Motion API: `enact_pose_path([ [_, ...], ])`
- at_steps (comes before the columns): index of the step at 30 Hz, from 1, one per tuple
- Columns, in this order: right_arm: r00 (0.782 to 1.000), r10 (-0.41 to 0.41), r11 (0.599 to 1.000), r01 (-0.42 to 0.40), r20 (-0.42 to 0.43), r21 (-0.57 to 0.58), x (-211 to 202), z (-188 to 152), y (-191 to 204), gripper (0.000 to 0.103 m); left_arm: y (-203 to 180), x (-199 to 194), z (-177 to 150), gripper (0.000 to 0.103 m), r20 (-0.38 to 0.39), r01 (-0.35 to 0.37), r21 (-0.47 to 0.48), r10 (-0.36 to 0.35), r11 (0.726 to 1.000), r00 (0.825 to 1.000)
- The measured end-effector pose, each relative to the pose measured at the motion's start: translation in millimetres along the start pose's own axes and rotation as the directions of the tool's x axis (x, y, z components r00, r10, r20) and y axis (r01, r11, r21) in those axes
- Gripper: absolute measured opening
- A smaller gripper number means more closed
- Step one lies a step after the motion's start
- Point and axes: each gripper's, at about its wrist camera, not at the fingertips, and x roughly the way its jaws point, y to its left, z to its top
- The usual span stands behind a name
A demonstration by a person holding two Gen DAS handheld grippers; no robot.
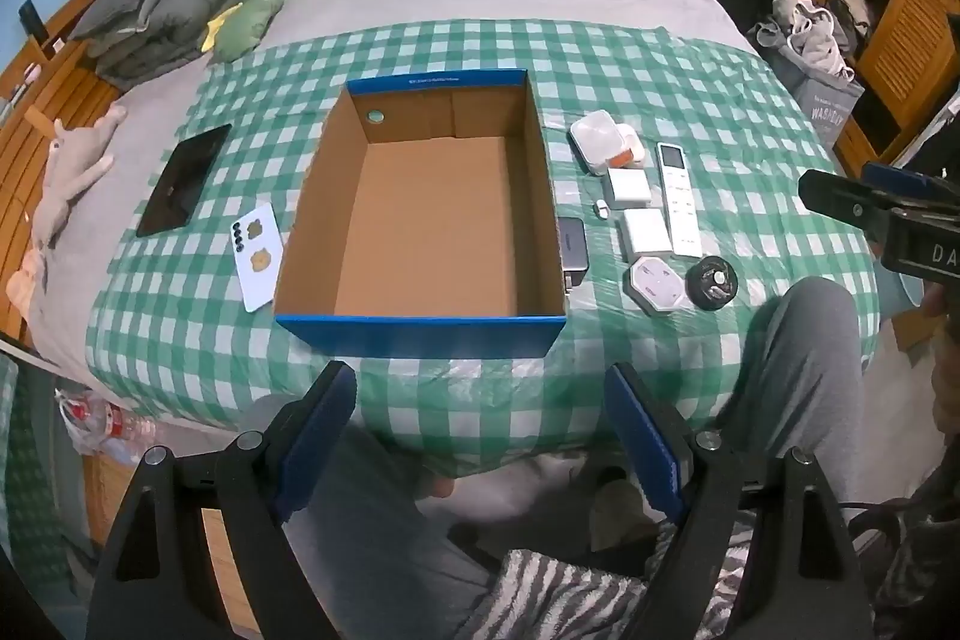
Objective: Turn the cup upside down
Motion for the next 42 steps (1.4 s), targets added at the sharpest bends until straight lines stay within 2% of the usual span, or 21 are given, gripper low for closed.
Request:
enact_pose_path([
  [2,1.0,0.0,1.0,0.0,0.0,-0.001,0.5,-0.6,0.2,0.101,-3.1,-0.8,-0.6,0.086,0.003,-0.009,0.004,0.009,1.0,1.0],
  [3,1.0,-0.001,1.0,0.001,-0.004,-0.001,1.1,-0.8,0.2,0.101,2.2,2.5,-2.9,0.086,0.0,0.024,-0.016,-0.024,1.0,1.0],
  [8,1.0,0.0,1.0,0.0,-0.007,0.006,0.6,-1.5,1.1,0.101,6.2,3.1,-3.1,0.086,-0.007,0.031,-0.029,-0.031,0.999,0.999],
  [42,1.0,0.016,1.0,-0.016,-0.002,0.005,-2.4,-4.7,1.9,0.101,10.3,3.4,-3.9,0.086,-0.026,0.02,-0.048,-0.022,0.999,0.999],
])
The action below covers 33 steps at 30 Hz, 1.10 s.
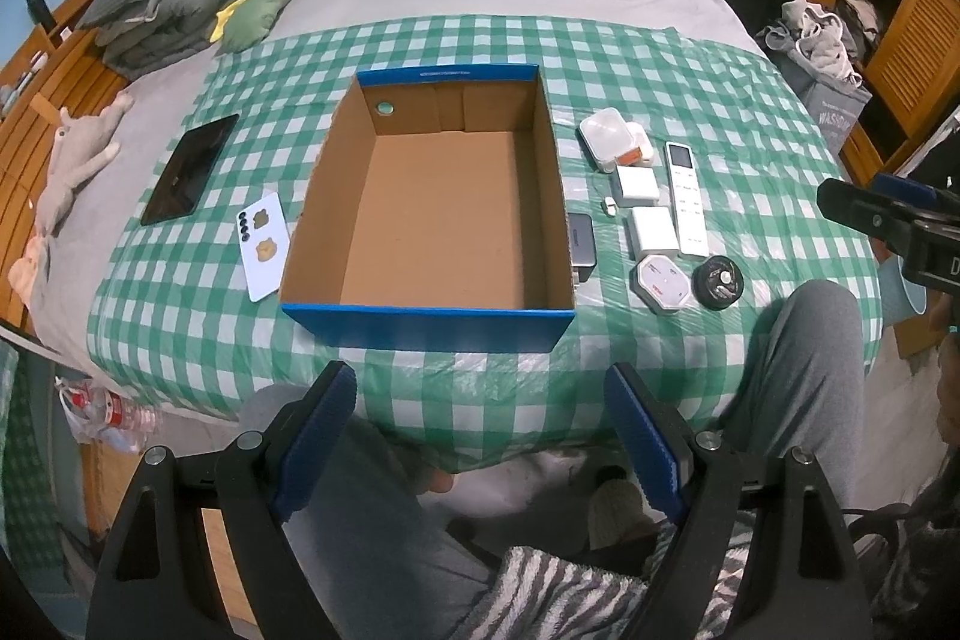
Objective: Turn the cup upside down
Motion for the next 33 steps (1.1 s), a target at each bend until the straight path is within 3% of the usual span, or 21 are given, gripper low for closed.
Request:
enact_pose_path([
  [33,1.0,0.006,1.0,-0.006,-0.001,0.0,-0.9,-2.4,2.9,0.101,-3.5,-2.5,0.0,0.086,0.009,0.0,0.014,0.0,1.0,1.0],
])
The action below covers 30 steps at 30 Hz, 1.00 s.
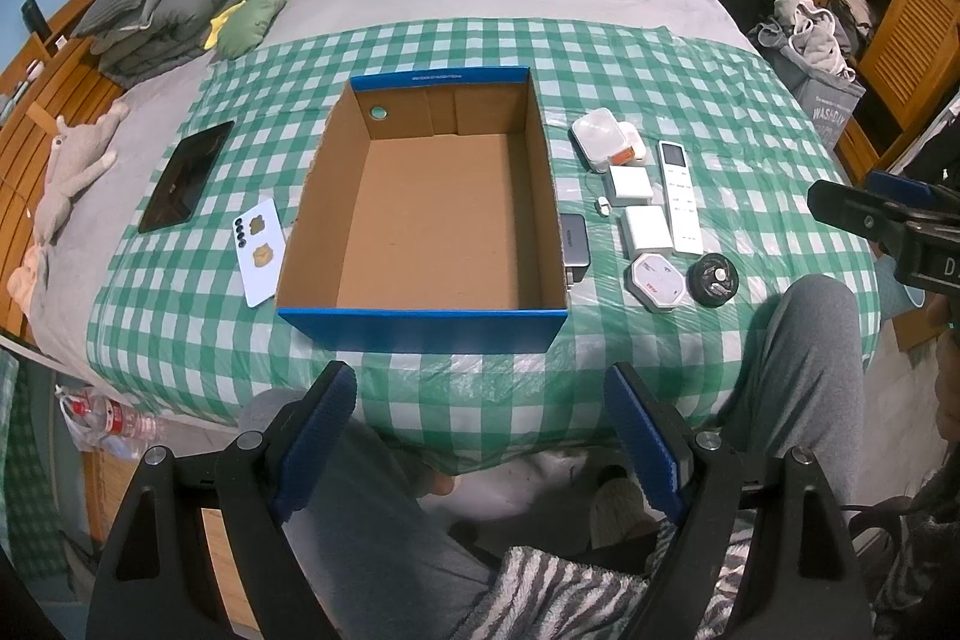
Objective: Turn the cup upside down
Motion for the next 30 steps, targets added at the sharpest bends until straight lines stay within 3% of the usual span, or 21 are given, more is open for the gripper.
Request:
enact_pose_path([
  [30,1.0,0.001,1.0,-0.001,0.0,0.001,0.9,-0.7,2.6,0.101,-2.0,0.2,-1.1,0.086,-0.002,-0.001,-0.001,0.001,1.0,1.0],
])
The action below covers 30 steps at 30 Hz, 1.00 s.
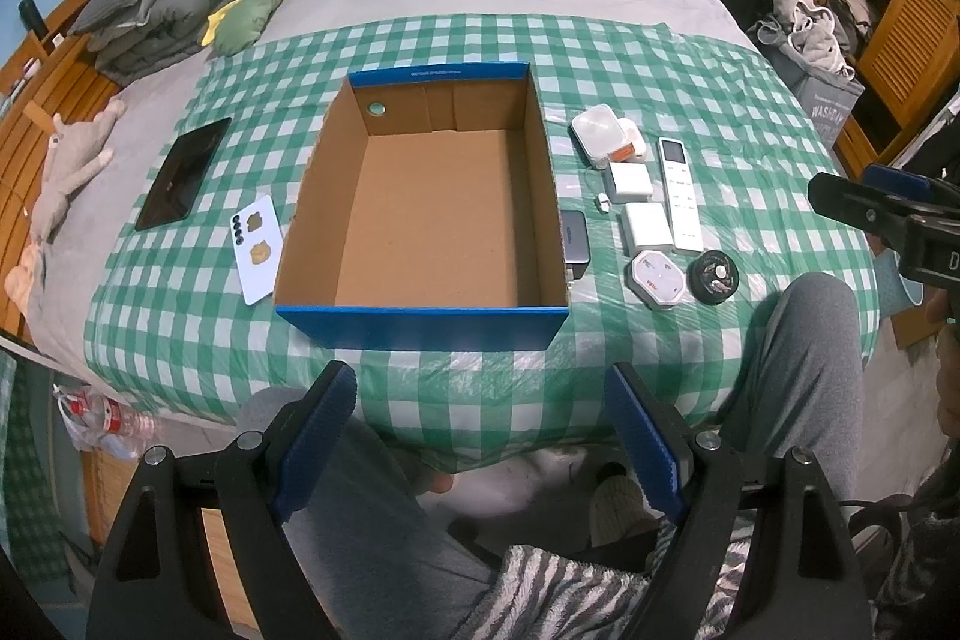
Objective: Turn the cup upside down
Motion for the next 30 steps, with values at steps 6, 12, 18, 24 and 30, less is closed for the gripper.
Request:
enact_pose_path([
  [6,1.0,-0.002,1.0,0.002,-0.002,0.0,0.5,0.3,-1.0,0.101,-0.7,-0.2,-0.4,0.086,0.001,-0.001,0.0,0.001,1.0,1.0],
  [12,1.0,-0.003,1.0,0.003,-0.006,0.0,2.9,1.8,-0.3,0.101,1.2,2.6,-3.9,0.086,0.001,-0.011,0.0,0.011,1.0,1.0],
  [18,1.0,0.001,1.0,-0.001,-0.02,-0.002,8.5,-1.4,0.6,0.101,13.7,13.9,3.1,0.086,-0.012,-0.03,0.015,0.03,0.999,0.999],
  [24,0.998,-0.009,1.0,0.009,-0.061,-0.014,33.0,5.3,-13.2,0.101,36.3,31.6,18.2,0.086,-0.041,-0.061,0.036,0.063,0.997,0.997],
  [30,0.994,-0.016,0.999,0.012,-0.108,-0.039,54.2,15.5,-29.6,0.101,64.7,53.1,37.0,0.086,-0.07,-0.083,0.064,0.088,0.994,0.994],
])
